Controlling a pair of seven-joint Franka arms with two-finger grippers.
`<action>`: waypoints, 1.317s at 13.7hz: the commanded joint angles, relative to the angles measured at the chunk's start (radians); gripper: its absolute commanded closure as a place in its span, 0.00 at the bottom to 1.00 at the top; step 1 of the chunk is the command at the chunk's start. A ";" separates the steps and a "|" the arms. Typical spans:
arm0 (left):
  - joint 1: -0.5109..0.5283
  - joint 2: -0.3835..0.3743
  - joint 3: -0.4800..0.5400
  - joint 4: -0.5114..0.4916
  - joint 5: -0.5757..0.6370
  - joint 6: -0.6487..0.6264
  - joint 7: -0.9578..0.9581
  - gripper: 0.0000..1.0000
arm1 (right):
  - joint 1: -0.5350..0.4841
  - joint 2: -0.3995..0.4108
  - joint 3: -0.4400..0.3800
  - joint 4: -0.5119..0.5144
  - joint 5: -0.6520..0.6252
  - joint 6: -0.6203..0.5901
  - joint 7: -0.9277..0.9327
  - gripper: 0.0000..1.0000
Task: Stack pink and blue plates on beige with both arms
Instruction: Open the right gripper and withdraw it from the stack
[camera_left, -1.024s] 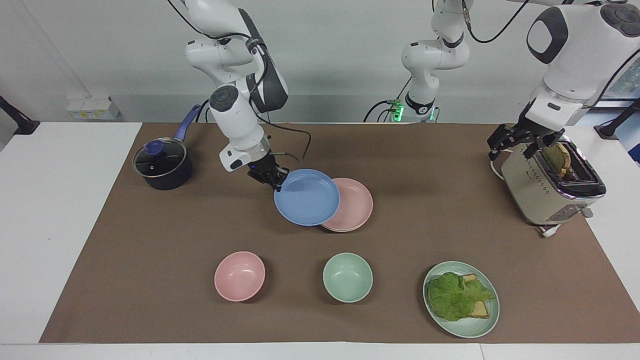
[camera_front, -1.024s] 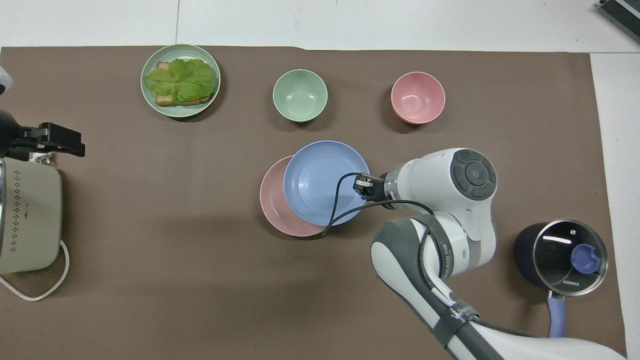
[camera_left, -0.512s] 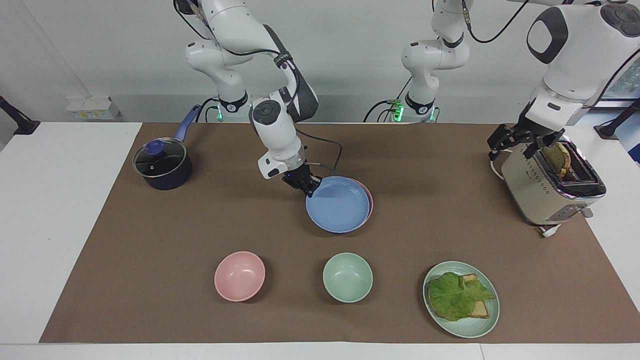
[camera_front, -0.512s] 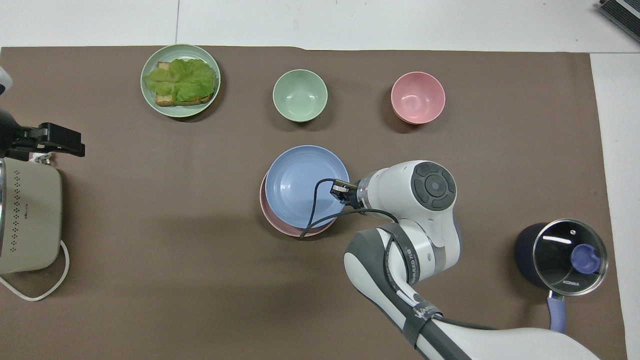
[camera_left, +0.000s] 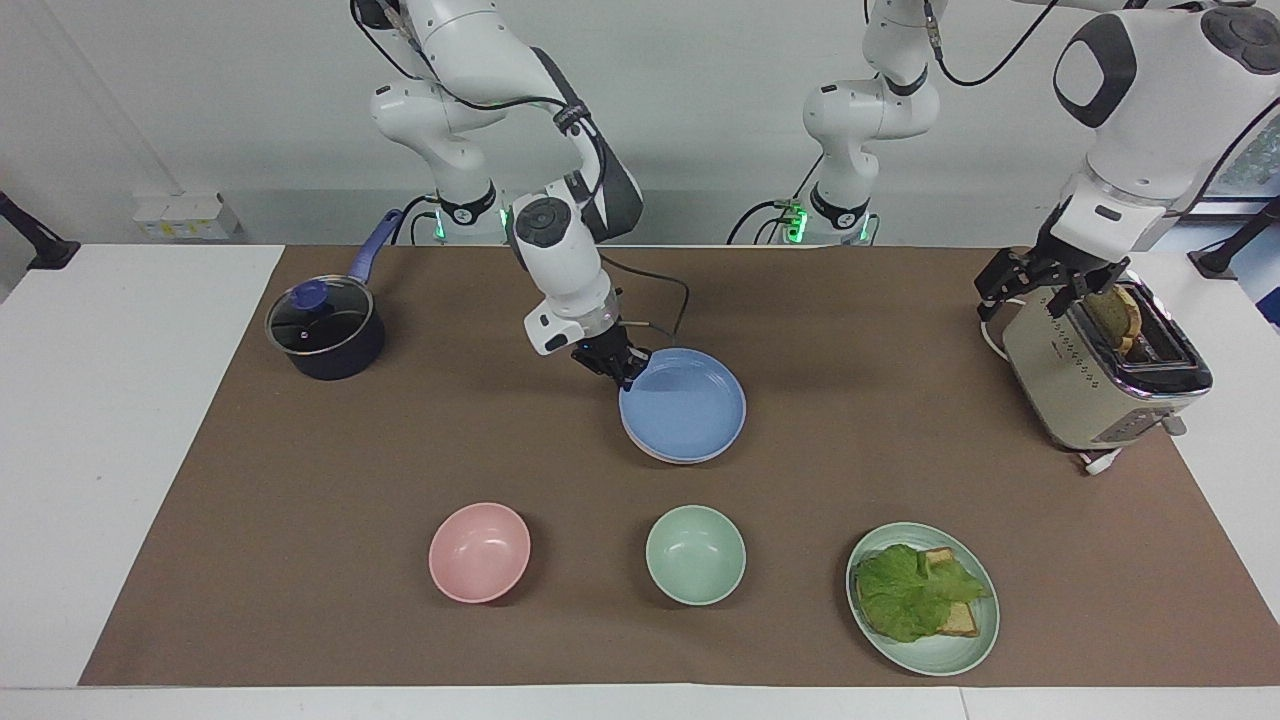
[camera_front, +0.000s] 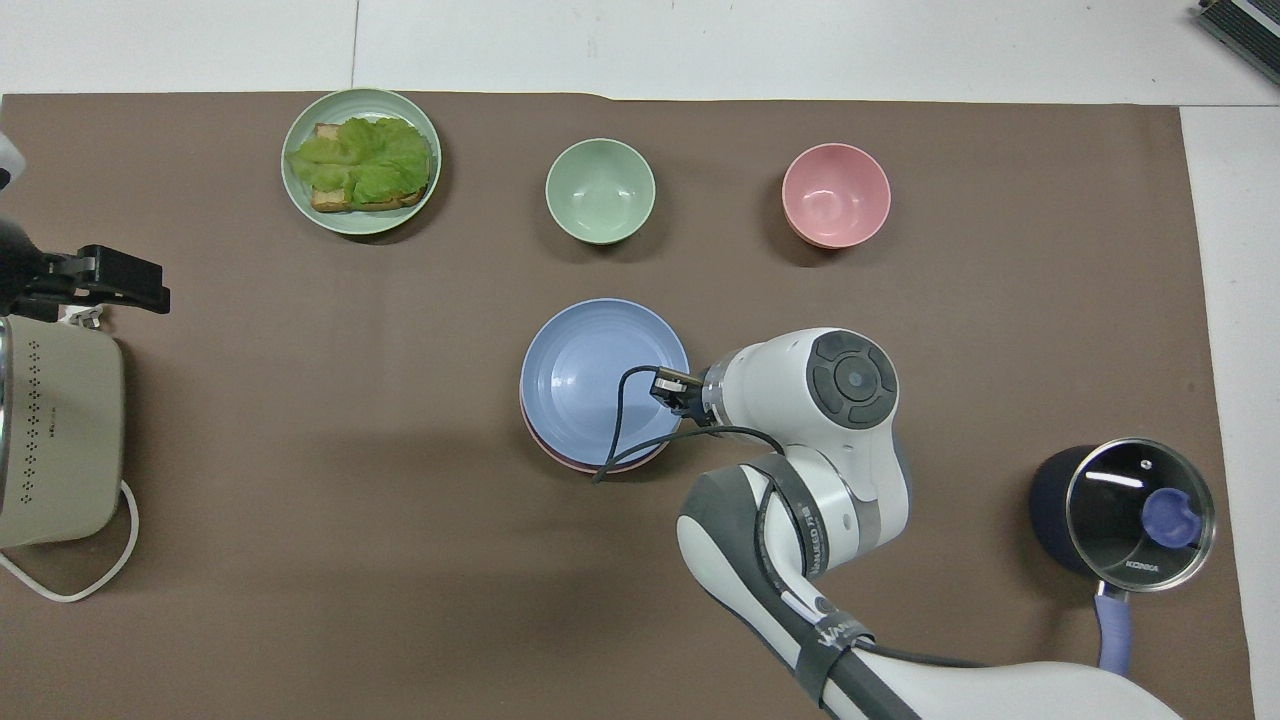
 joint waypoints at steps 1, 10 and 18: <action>0.003 0.003 -0.002 0.015 0.016 -0.020 -0.011 0.00 | 0.006 -0.002 -0.003 0.001 0.026 -0.010 0.008 0.85; 0.003 0.005 -0.004 0.015 0.016 -0.020 -0.011 0.00 | -0.037 -0.082 -0.017 0.004 -0.002 -0.125 -0.012 0.00; 0.003 0.003 -0.002 0.015 0.016 -0.020 -0.011 0.00 | -0.216 -0.237 -0.015 0.011 -0.284 -0.357 -0.155 0.00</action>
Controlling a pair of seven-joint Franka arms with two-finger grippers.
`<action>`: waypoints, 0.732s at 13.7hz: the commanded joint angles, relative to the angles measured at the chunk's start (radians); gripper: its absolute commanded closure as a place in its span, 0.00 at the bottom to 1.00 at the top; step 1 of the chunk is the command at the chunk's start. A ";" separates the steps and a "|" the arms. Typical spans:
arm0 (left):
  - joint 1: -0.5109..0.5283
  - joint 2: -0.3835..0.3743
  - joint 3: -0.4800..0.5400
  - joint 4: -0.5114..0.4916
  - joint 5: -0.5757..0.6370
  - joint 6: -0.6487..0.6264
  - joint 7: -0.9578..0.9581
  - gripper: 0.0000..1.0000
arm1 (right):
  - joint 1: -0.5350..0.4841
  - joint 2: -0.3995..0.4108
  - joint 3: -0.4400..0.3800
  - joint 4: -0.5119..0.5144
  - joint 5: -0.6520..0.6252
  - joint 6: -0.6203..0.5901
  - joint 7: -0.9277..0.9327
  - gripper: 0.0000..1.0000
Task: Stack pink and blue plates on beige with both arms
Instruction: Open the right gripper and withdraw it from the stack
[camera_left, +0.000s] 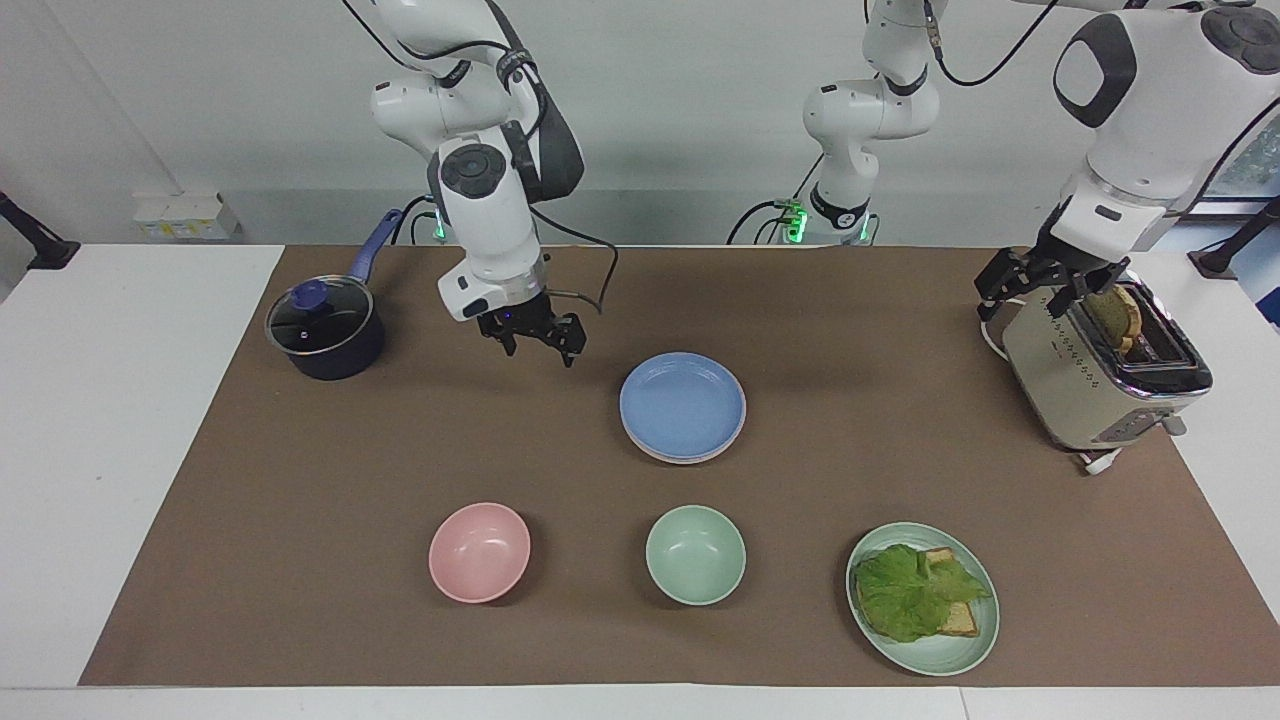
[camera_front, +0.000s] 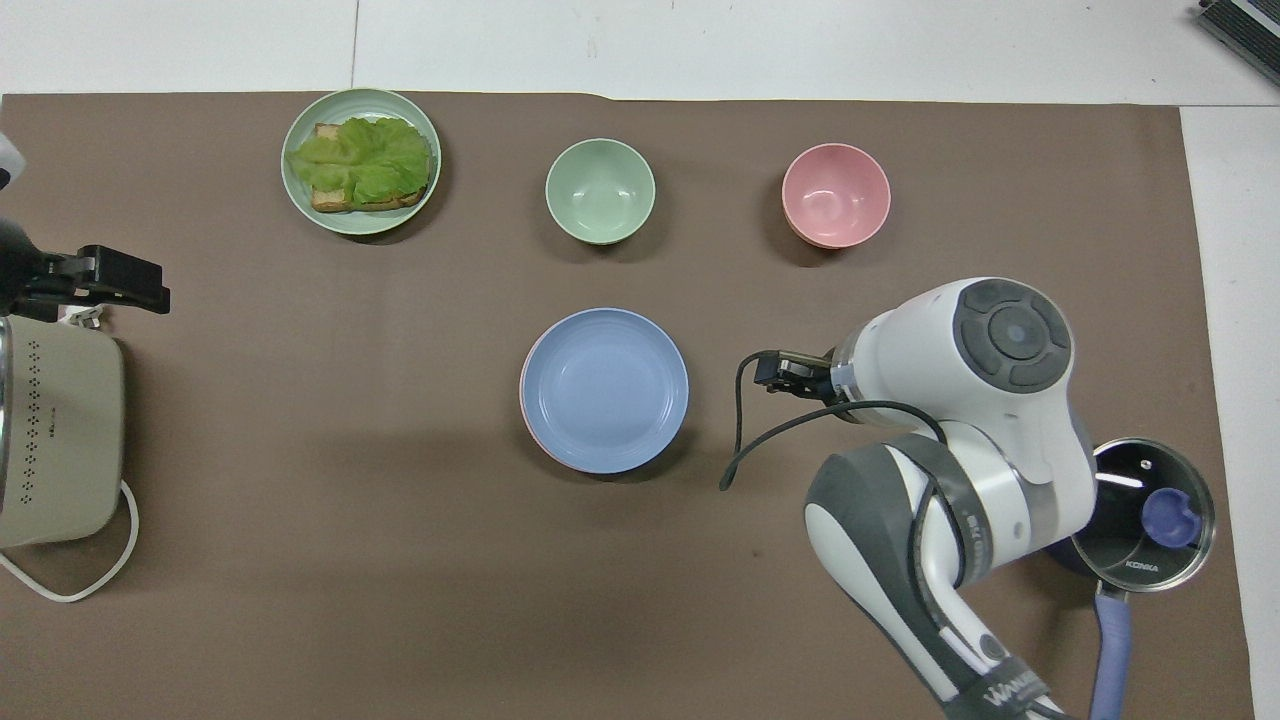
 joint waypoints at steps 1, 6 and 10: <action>0.003 0.003 -0.002 0.015 0.016 -0.020 -0.011 0.00 | -0.079 -0.048 0.008 0.007 -0.050 -0.031 -0.095 0.00; 0.003 0.003 -0.002 0.015 0.016 -0.020 -0.011 0.00 | -0.235 -0.025 0.009 0.206 -0.051 -0.192 -0.324 0.00; 0.003 0.005 -0.004 0.015 0.016 -0.020 -0.011 0.00 | -0.275 -0.008 0.011 0.346 -0.082 -0.321 -0.394 0.00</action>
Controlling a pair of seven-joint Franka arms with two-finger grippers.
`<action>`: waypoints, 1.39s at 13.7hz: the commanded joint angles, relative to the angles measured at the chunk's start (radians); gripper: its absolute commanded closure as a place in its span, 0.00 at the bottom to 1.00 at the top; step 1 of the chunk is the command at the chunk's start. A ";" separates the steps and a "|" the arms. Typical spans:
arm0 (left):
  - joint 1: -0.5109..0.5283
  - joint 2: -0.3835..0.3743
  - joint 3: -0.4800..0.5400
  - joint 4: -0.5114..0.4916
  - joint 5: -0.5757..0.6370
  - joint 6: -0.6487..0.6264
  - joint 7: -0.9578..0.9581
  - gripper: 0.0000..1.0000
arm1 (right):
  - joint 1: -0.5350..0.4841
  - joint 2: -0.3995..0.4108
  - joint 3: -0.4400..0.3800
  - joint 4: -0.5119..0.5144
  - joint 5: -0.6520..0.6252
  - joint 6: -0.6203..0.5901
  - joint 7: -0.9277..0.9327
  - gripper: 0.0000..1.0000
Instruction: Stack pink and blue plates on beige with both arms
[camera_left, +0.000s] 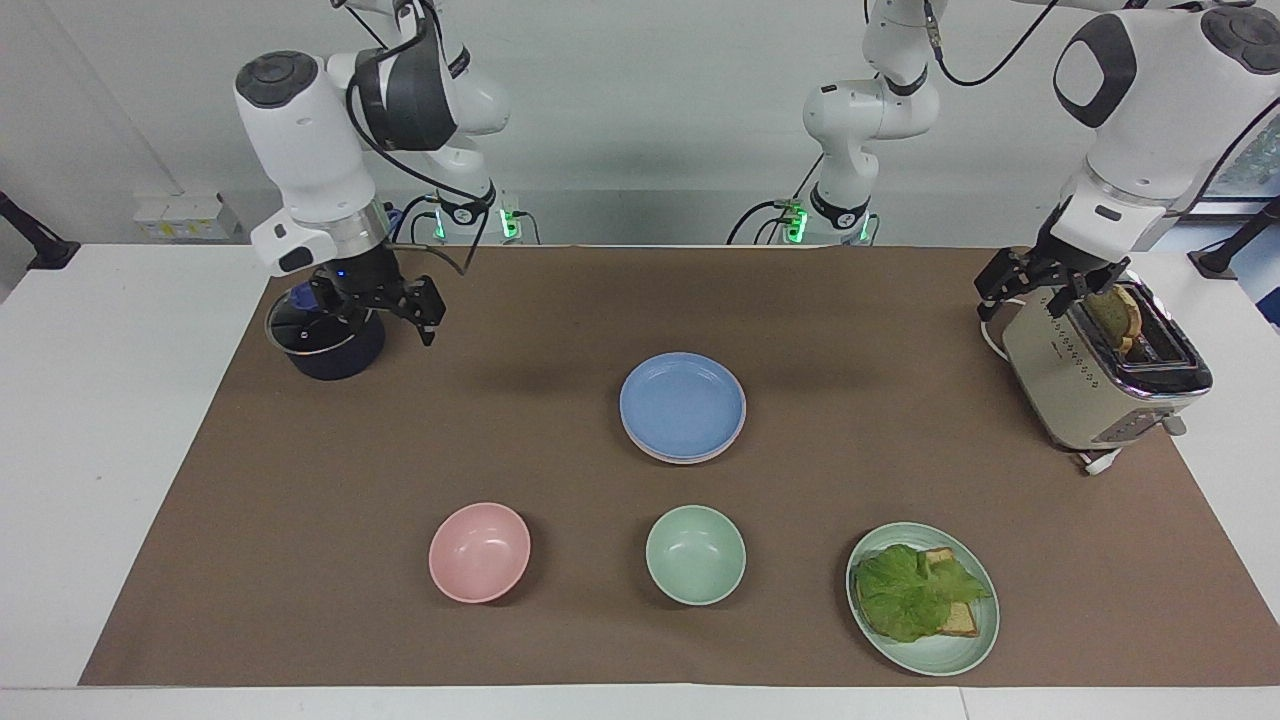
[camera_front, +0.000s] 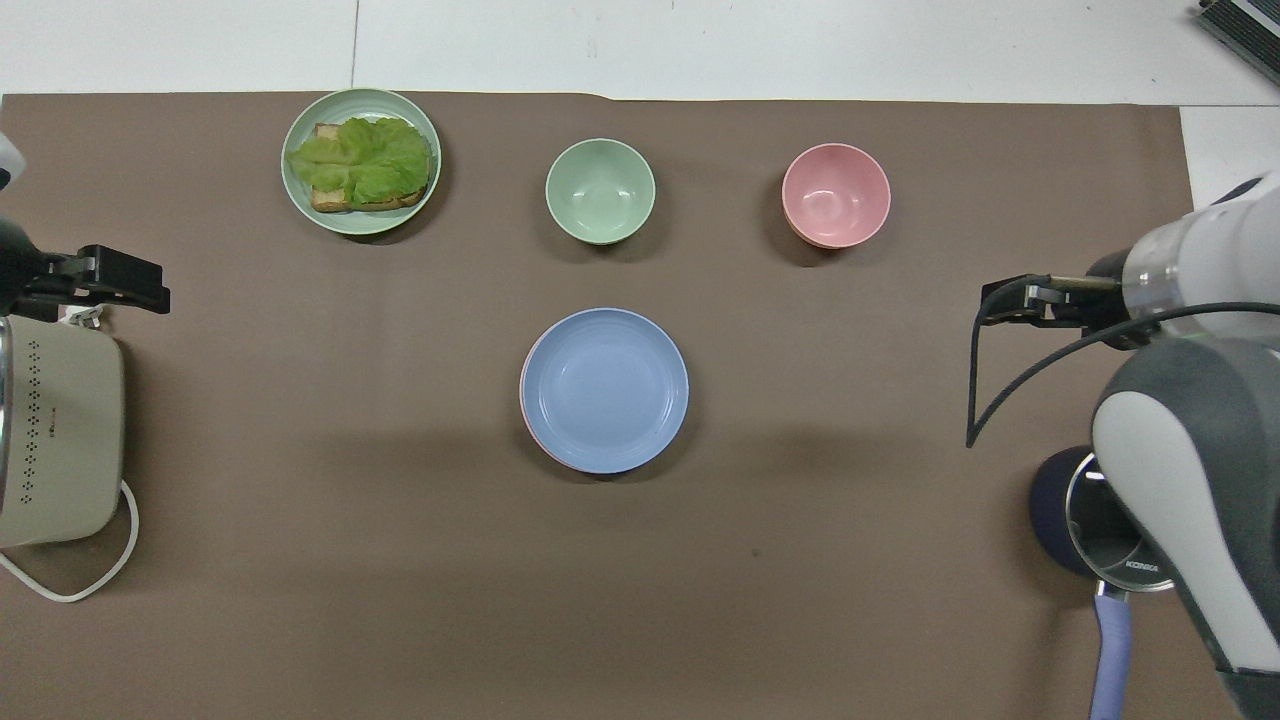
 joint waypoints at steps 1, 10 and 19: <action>0.003 0.003 -0.004 0.015 0.016 -0.020 -0.011 0.00 | -0.007 0.036 0.016 0.124 -0.045 -0.111 -0.031 0.00; 0.003 0.003 -0.004 0.015 0.016 -0.020 -0.011 0.00 | -0.006 0.017 0.013 0.218 -0.056 -0.318 -0.031 0.00; 0.003 0.003 -0.004 0.015 0.016 -0.020 -0.011 0.00 | -0.006 0.017 0.013 0.214 -0.041 -0.292 -0.049 0.00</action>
